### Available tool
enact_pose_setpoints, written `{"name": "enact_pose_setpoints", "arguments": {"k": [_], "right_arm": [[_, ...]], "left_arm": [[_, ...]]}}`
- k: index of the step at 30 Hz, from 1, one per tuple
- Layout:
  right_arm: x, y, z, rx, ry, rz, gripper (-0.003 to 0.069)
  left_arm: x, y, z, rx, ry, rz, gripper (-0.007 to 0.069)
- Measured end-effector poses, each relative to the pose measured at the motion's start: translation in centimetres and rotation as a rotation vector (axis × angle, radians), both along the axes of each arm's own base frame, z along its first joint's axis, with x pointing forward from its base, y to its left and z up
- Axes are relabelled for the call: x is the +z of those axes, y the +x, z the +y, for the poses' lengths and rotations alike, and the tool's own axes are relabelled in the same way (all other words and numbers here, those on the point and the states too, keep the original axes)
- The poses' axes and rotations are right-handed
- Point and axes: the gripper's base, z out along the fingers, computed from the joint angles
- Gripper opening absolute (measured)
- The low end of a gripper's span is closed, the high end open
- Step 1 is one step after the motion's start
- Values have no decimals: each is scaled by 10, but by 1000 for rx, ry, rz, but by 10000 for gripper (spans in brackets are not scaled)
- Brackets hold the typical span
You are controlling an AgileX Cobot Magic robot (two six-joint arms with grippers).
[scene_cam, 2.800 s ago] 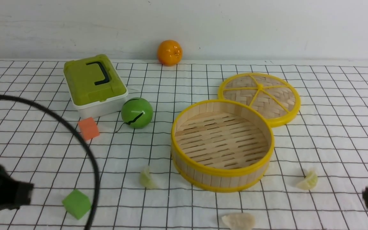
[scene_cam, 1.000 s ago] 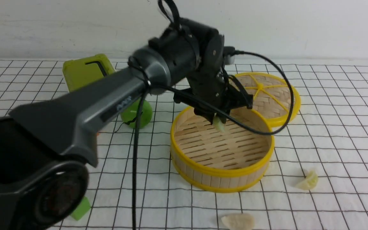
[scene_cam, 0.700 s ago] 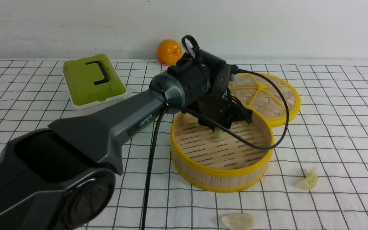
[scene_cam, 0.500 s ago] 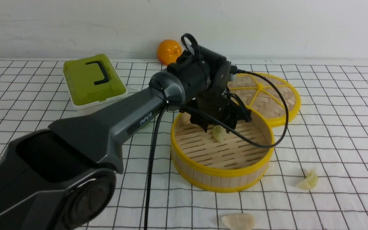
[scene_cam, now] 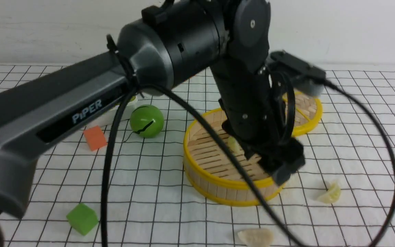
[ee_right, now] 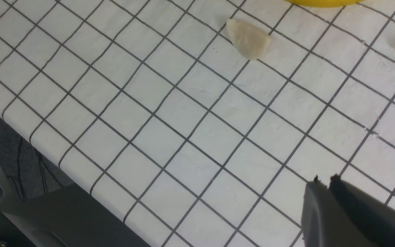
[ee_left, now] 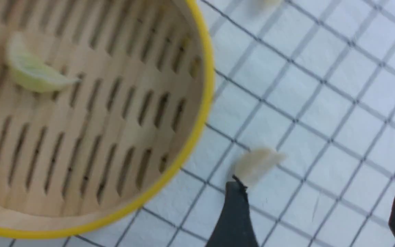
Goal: Put the dumplings into the steamer on the table with the white tablecloth.
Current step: 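Reach for and grasp a dumpling on the table with the left gripper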
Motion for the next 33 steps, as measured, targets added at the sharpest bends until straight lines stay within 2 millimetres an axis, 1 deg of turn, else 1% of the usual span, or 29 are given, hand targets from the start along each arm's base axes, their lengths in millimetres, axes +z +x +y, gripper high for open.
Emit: {"name": "enact_pose_setpoints", "arguments": {"k": [1,4,5,6,7,10,11,14,16,18,20,22,23,25,26,27,28,30,33], "right_arm": [[0,-1,0,0,0,-4,34],[2,-4,-1,0,2,-19,38],[2,-4,-1,0,1,-19,38],[2,-4,-1,0,2,-23,40],[2,-5,-2,0,3,-26,41],[3,-6,-2,0,5,-32,42],[3,-7,-2,0,5,-33,43],[2,-7,-2,3,2,-25,43],[2,-8,-2,7,-1,-16,43],[2,-8,-2,7,-2,-16,46],[2,-8,-2,7,-2,-15,48],[2,-8,-2,7,-2,-15,50],[2,-8,-2,7,-2,-15,50],[2,-8,-2,7,-2,-15,52],[2,-8,-2,7,-2,-15,52],[2,-8,-2,7,-2,-15,54],[2,-8,-2,7,-3,-15,55],[2,-8,-3,5,-6,-20,57],[3,-6,-3,-3,-10,-38,60]], "left_arm": [[-7,-5,2,-56,25,-1,548],[-47,-11,5,-173,83,12,544],[-52,-12,5,-187,90,19,544],[-62,-12,4,-219,94,16,544],[-77,-12,4,-254,105,23,544],[-105,-9,-1,-335,115,24,544],[-117,-7,-5,-361,107,18,544],[-137,-1,-12,-377,92,-5,544],[-146,3,-15,-373,84,-23,542],[-147,5,-17,-367,70,-47,538],[-148,6,-18,-361,62,-60,512],[-148,7,-19,-355,56,-69,447],[-148,7,-19,-350,55,-68,395],[-145,7,-19,-324,57,-46,256],[-142,7,-19,-306,62,-25,223],[-136,6,-19,-281,71,7,234],[-129,6,-19,-264,73,17,241],[-104,7,-19,-200,74,38,242],[-48,15,-17,-45,36,-32,242]]}}
